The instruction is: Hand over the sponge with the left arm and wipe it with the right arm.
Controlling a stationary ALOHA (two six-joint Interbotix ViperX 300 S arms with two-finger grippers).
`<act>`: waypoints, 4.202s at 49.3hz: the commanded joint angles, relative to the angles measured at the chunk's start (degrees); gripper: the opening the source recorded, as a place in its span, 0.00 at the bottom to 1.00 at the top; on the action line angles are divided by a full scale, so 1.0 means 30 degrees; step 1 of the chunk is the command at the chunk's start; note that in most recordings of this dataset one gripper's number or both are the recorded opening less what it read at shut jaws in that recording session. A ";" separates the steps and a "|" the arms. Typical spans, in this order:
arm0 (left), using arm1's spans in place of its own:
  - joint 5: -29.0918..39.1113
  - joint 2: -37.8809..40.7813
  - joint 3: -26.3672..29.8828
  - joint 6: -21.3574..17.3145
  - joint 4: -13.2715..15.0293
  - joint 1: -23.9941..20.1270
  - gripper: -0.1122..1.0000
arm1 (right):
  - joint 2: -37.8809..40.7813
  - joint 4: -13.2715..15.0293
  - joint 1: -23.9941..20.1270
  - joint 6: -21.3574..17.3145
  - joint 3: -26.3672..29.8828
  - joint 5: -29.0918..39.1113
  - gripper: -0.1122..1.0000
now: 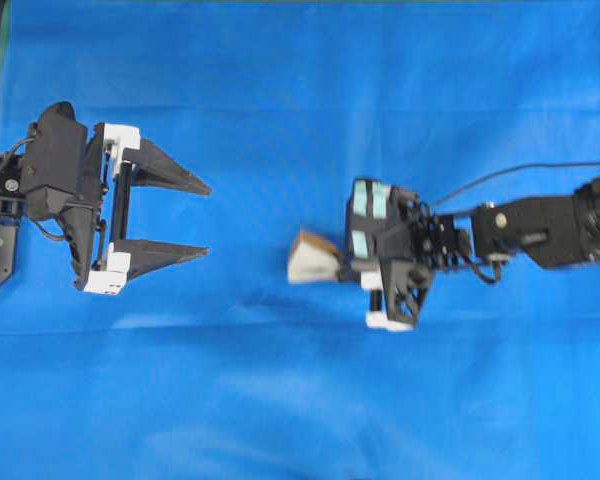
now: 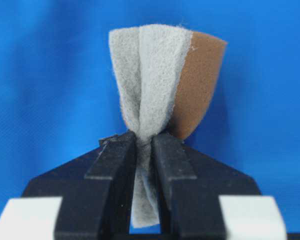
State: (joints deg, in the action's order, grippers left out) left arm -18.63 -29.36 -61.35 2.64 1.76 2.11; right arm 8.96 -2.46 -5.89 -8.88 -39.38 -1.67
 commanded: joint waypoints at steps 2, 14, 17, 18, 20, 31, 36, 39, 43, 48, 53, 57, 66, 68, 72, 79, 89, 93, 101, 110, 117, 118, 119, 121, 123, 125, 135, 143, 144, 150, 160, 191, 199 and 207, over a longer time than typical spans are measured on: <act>-0.0176 -0.0059 0.0264 -0.0029 -0.0029 0.0059 0.85 | -0.0850 -0.0088 -0.0762 -0.0088 0.0146 -0.0059 0.26; -0.0176 -0.0088 0.0264 -0.0059 -0.0029 0.0059 0.85 | -0.0879 0.0410 0.1143 0.0293 -0.0059 -0.0059 0.25; -0.0205 -0.0059 0.0264 -0.0059 -0.0029 0.0059 0.85 | -0.0850 0.0791 0.1992 0.0293 -0.0234 -0.0088 0.25; -0.0205 -0.0059 0.0264 -0.0059 -0.0029 0.0059 0.85 | -0.0850 0.0908 0.2314 0.0322 -0.0322 -0.0088 0.25; -0.0205 -0.0088 0.0264 -0.0029 -0.0029 0.0059 0.84 | -0.0850 0.1113 0.2959 0.0352 -0.0469 -0.0146 0.25; -0.0205 0.0000 0.0264 -0.0029 -0.0029 0.0059 0.84 | -0.0850 0.2256 0.6416 0.0352 -0.0850 -0.0498 0.25; -0.0205 0.0146 0.0381 -0.0029 -0.0029 0.0059 0.84 | -0.0850 0.2725 0.7236 0.0352 -0.0820 -0.0791 0.25; -0.0205 0.0293 0.0439 -0.0029 -0.0029 0.0059 0.84 | -0.0850 0.2842 0.7588 0.0352 -0.0820 -0.0938 0.25; -0.0205 0.0469 0.0557 -0.0059 -0.0029 0.0059 0.84 | -0.0850 0.2871 0.7881 0.0381 -0.0820 -0.1084 0.25; -0.0176 0.0615 0.0615 -0.0059 -0.0029 0.0059 0.84 | -0.0850 0.2871 0.7852 0.0322 -0.0820 -0.1084 0.25; -0.0176 0.0615 0.0586 -0.0059 -0.0029 0.0059 0.84 | -0.0850 0.2783 0.7295 0.0059 -0.0820 -0.1025 0.25; -0.0176 0.0615 0.0586 -0.0029 -0.0029 0.0059 0.84 | -0.0850 0.2607 0.6357 -0.0029 -0.0879 -0.0967 0.25; -0.0176 0.0615 0.0615 -0.0059 -0.0029 0.0059 0.84 | -0.0850 0.1553 0.3105 -0.0410 -0.0762 -0.0908 0.25; -0.0176 0.0645 0.0615 -0.0059 -0.0029 0.0059 0.84 | -0.0850 0.1289 0.2432 -0.0557 -0.0732 -0.0938 0.25; -0.0176 0.0645 0.0615 -0.0088 -0.0029 0.0059 0.84 | -0.0850 0.0762 0.1230 -0.0850 -0.0586 -0.0879 0.25; -0.0176 0.0645 0.0615 -0.0088 -0.0029 0.0059 0.84 | -0.0850 0.0410 -0.0381 -0.1348 -0.0234 -0.0527 0.25; -0.0205 0.0645 0.0615 -0.0088 -0.0029 0.0059 0.84 | -0.0762 0.0498 -0.0908 -0.1611 0.0059 -0.0176 0.25; -0.0205 0.0645 0.0615 -0.0088 -0.0029 0.0059 0.84 | -0.0732 0.0557 -0.0381 -0.1582 0.0000 -0.0176 0.25; -0.0205 0.0645 0.0615 -0.0029 -0.0029 0.0059 0.84 | -0.0615 0.1143 0.1436 -0.1318 -0.0264 -0.0176 0.25; -0.0205 0.0645 0.0615 -0.0029 -0.0029 0.0059 0.84 | -0.0586 0.2256 0.3750 -0.1289 -0.0498 -0.0205 0.25; -0.0205 0.0645 0.0586 -0.0029 -0.0029 0.0059 0.84 | -0.0586 0.2813 0.4863 -0.1289 -0.0586 -0.0205 0.25; -0.0176 0.0645 0.0615 -0.0029 -0.0029 0.0059 0.84 | -0.0586 0.2871 0.4951 -0.1289 -0.0586 -0.0205 0.25; -0.0205 0.0645 0.0615 -0.0029 -0.0029 0.0059 0.84 | -0.0586 0.2930 0.5010 -0.1289 -0.0586 -0.0205 0.25; -0.0176 0.0645 0.0615 -0.0029 -0.0029 0.0059 0.84 | -0.0586 0.2988 0.5010 -0.1289 -0.0586 -0.0205 0.25; -0.0205 0.0645 0.0615 -0.0029 -0.0029 0.0059 0.84 | -0.0586 0.2988 0.4980 -0.1289 -0.0586 -0.0176 0.25; -0.0176 0.0645 0.0615 -0.0029 -0.0029 0.0059 0.84 | -0.0586 0.2988 0.4922 -0.1289 -0.0586 -0.0205 0.25; -0.0176 0.0645 0.0615 -0.0059 -0.0029 0.0059 0.84 | -0.0527 0.2900 0.4658 -0.1377 -0.0498 -0.0293 0.25; -0.0176 0.0645 0.0615 -0.0059 -0.0029 0.0059 0.84 | -0.0498 0.2900 0.4658 -0.1465 -0.0439 -0.0352 0.25; -0.0176 0.0645 0.0615 -0.0059 -0.0029 0.0059 0.84 | -0.0498 0.2900 0.4658 -0.1494 -0.0439 -0.0352 0.25; -0.0176 0.0645 0.0615 -0.0059 -0.0029 0.0059 0.84 | -0.0527 0.2871 0.4600 -0.1553 -0.0381 -0.0322 0.25; -0.0176 0.0645 0.0615 -0.0088 -0.0029 0.0059 0.84 | -0.0674 0.2871 0.4395 -0.1553 -0.0117 0.0000 0.69; -0.0205 0.0615 0.0615 -0.0088 -0.0029 0.0059 0.84 | -0.5391 0.2988 0.3369 -0.1348 0.0029 0.3193 0.76; -0.0176 0.0615 0.0615 -0.0088 -0.0029 0.0059 0.84 | -0.6826 0.3164 0.3311 -0.1318 0.0000 0.4365 0.76; -0.0176 0.0615 0.0615 -0.0059 -0.0029 0.0059 0.84 | -0.7852 0.3164 0.3223 -0.1318 -0.0234 0.4600 0.76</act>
State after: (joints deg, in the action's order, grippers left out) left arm -18.63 -27.25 -60.82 2.46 1.76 2.11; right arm -12.22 6.86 4.04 -12.92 -40.43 12.30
